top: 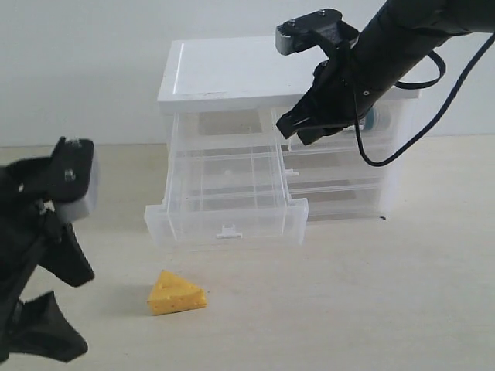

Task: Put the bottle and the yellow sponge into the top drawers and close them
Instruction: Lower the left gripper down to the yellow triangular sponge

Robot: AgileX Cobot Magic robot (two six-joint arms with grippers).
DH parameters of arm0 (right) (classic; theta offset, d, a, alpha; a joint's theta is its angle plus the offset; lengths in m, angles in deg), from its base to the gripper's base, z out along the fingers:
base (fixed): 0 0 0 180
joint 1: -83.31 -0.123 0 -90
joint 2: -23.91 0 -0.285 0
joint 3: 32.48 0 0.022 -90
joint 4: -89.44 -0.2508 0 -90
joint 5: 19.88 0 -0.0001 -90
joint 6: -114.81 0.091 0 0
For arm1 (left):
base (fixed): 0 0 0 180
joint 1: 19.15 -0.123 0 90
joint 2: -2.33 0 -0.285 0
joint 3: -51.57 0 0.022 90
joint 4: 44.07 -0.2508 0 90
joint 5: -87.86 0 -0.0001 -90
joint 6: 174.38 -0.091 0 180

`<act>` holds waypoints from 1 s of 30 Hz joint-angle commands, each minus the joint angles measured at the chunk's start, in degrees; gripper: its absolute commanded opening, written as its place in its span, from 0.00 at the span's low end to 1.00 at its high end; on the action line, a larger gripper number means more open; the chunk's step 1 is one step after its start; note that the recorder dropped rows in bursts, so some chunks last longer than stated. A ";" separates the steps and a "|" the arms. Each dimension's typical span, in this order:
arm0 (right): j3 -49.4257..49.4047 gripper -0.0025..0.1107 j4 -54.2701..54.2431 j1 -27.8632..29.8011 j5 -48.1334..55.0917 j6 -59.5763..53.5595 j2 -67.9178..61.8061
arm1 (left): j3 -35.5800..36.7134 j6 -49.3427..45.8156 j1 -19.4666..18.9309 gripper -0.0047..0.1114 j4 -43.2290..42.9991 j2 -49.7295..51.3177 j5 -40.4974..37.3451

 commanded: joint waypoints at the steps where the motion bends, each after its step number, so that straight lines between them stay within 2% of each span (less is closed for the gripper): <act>1: 0.32 0.02 0.31 0.42 1.94 -0.68 0.89 | 7.74 -19.75 -0.18 0.65 7.39 -0.43 9.68; 4: 0.32 0.02 0.31 0.42 2.58 -0.79 0.89 | 10.46 -29.48 -0.18 0.65 15.80 -0.17 16.06; 8: 0.32 0.02 0.31 0.42 3.62 -0.79 0.89 | 11.36 -34.70 -0.18 0.66 21.88 2.27 19.31; 15: 0.32 0.02 0.31 0.42 4.01 -0.79 0.89 | 11.36 -36.14 -0.18 0.78 23.08 11.33 25.53; 20: 0.32 0.02 0.31 0.42 4.13 -1.33 0.89 | 11.36 -39.80 -0.18 0.83 30.33 15.05 33.87; 26: 0.32 0.02 0.31 0.42 3.88 -1.85 0.89 | 11.23 -54.87 -0.18 0.84 43.92 16.50 34.03; 30: 0.32 0.02 0.31 0.42 3.88 -1.85 0.89 | 9.80 -56.82 -0.18 0.84 46.48 18.70 33.59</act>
